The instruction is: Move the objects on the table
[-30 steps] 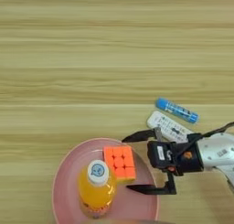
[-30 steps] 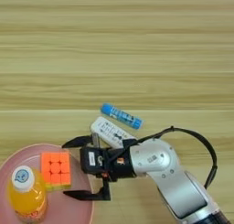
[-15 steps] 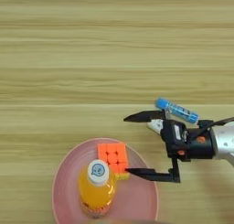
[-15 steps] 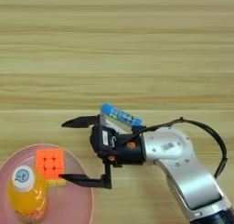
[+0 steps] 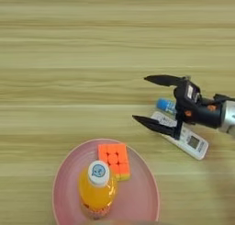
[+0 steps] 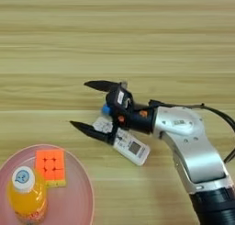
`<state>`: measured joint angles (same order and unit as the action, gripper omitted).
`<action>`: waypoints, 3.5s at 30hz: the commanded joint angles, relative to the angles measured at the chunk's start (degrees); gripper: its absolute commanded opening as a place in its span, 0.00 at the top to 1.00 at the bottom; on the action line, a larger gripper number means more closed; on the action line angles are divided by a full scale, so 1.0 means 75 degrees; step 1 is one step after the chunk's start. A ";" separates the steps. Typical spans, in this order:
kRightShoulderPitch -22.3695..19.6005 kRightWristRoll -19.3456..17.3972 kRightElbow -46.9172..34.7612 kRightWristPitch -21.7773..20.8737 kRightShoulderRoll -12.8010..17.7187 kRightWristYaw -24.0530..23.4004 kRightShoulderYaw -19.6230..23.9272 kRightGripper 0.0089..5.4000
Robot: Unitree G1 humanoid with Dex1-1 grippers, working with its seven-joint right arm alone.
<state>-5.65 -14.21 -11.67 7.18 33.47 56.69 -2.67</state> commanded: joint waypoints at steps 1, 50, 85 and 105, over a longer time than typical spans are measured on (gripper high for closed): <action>-0.0608 0.0194 0.0082 0.0120 0.0320 -0.0411 0.0394 0.00; -0.0987 0.1942 0.3120 -0.0480 0.0805 -0.0455 0.0402 0.17; -0.1452 0.1171 0.4339 -0.0445 0.0525 -0.0137 0.0726 0.74; -0.0375 0.0041 0.0842 0.0158 0.0375 0.0470 0.0609 0.74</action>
<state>-6.90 -14.77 -2.52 8.99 34.29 61.38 2.36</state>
